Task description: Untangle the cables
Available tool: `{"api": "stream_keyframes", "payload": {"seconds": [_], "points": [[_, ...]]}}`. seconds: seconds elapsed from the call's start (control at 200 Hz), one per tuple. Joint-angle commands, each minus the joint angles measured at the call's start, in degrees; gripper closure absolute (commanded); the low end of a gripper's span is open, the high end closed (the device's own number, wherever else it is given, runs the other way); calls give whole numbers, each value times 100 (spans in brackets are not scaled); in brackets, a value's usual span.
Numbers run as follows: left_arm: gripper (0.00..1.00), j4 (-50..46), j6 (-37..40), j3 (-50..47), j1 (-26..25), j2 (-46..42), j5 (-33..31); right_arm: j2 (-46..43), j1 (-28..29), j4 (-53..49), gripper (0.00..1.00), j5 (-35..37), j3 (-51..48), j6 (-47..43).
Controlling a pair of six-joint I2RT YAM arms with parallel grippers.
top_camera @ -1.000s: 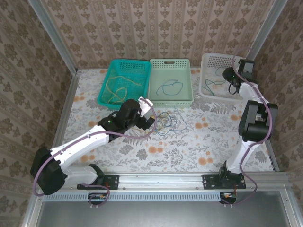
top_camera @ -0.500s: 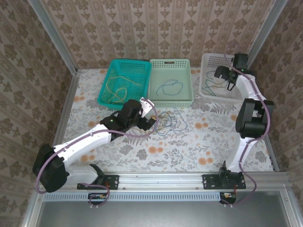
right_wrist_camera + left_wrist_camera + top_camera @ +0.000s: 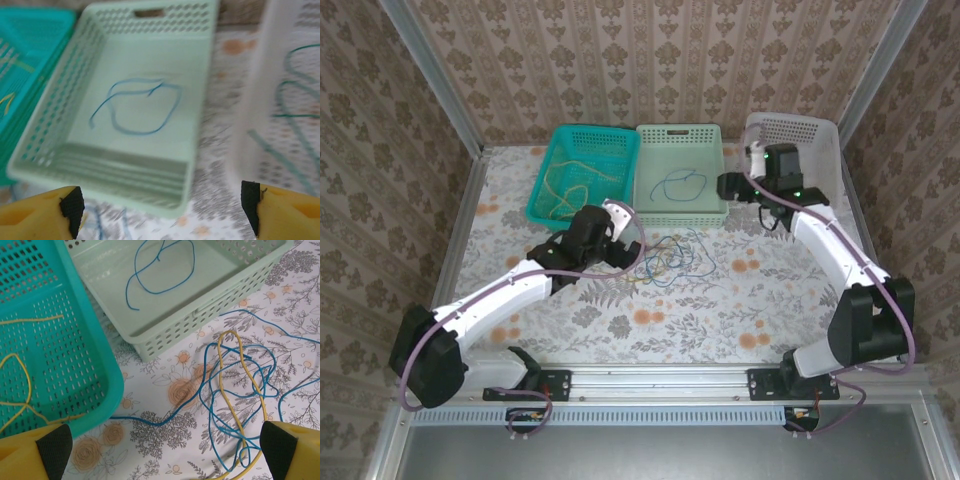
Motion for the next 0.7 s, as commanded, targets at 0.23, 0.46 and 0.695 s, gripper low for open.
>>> {"api": "stream_keyframes", "payload": {"seconds": [0.23,0.46,0.695], "points": [[0,-41,-490,-171,150,6,291,328,1048,-947,20,657,-887,153],[0,-59,-493,-135,154,31,349,975,1333,-864,23,645,-756,241],[0,-126,-451,-146,155,-26,292,1787,1597,-1239,36,1209,-310,156]]}}
